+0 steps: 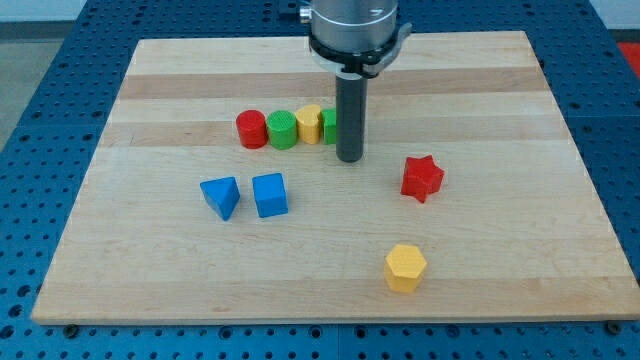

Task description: Push the green star down a bit

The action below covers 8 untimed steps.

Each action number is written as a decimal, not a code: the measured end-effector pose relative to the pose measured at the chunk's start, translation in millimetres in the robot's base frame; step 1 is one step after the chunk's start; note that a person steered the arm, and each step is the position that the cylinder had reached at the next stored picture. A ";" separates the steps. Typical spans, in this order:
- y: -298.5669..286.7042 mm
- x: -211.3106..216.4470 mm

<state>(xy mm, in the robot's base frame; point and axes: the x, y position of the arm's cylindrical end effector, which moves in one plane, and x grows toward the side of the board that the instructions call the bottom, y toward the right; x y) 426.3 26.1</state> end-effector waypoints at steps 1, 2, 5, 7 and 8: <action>38.2 -6.8; 70.0 -39.2; 43.2 -82.1; 11.2 -82.2; -0.2 -82.2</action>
<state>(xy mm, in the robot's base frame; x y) 344.1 25.9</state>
